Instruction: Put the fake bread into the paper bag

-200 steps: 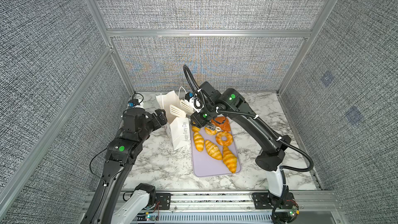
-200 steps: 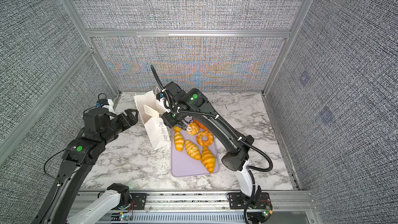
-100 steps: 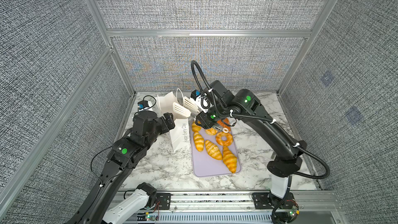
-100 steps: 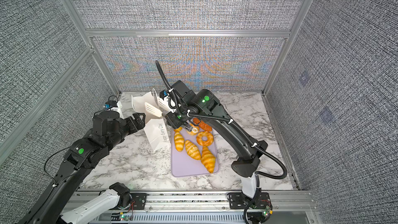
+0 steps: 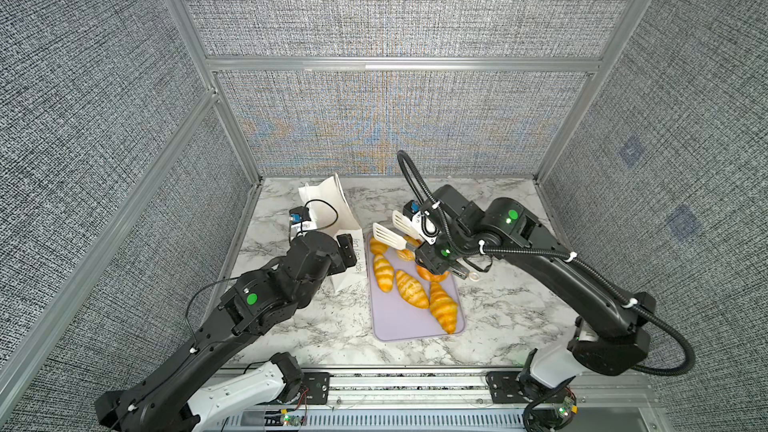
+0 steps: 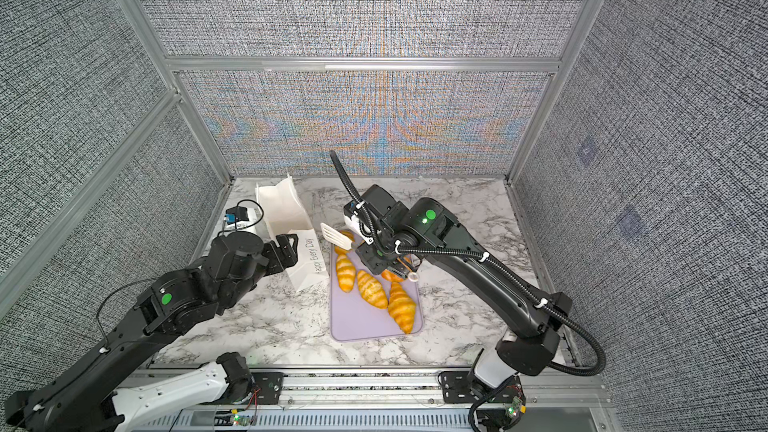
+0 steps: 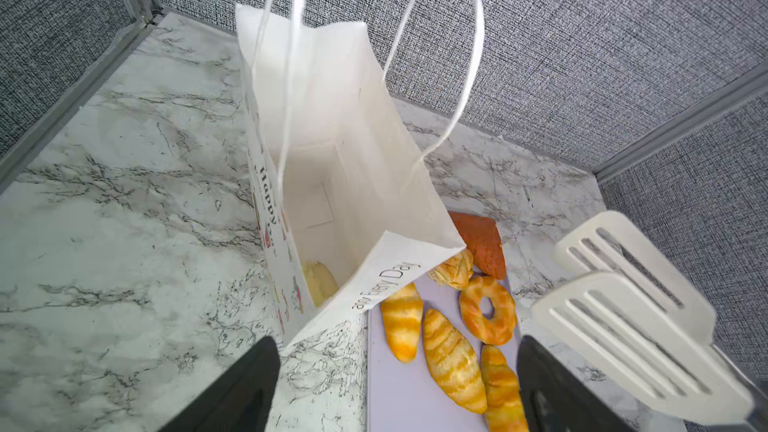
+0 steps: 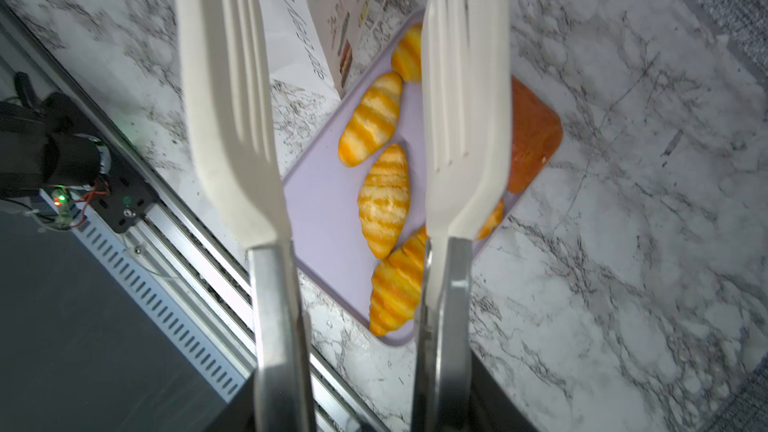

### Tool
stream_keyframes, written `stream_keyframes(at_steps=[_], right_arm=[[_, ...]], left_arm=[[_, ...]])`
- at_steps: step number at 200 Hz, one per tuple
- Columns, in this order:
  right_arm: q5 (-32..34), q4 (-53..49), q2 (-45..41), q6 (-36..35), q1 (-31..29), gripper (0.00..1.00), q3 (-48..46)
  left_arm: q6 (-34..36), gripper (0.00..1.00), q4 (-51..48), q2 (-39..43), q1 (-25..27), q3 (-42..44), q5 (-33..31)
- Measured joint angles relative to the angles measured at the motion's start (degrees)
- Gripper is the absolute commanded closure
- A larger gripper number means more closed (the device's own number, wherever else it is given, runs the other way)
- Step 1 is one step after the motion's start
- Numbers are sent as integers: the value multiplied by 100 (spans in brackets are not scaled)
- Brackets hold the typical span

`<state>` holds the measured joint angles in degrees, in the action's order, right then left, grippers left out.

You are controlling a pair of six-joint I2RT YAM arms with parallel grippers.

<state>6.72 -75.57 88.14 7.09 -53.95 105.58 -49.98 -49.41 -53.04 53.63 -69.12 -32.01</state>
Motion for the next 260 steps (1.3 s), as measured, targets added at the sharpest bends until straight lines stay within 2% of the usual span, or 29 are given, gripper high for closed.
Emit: stream_keyframes(at_steps=[40, 82, 111, 139, 195, 260], right_arm=[[275, -20, -660, 234, 55, 49, -1237], [345, -76, -1322, 656, 271, 49, -2459], [326, -105, -1661, 962, 428, 49, -3077], [166, -149, -1851, 1248, 446, 49, -3622], [-201, -256, -2070, 1768, 330, 46, -4262], [-538, -387, -2129, 2341, -164, 42, -4669]], left_arm=[[-693, 9, -487, -367, 1266, -118, -686], [-1794, 6, -966, -970, 2658, -223, -1425], [-2531, 1, -1244, -1613, 3322, -424, -1759], [-2964, 1, -1178, -1836, 3462, -166, -1740], [-3329, 1, -415, -1482, 3488, 1062, -1534], [-3508, 1, 46, -2033, 3488, 1327, -1141]])
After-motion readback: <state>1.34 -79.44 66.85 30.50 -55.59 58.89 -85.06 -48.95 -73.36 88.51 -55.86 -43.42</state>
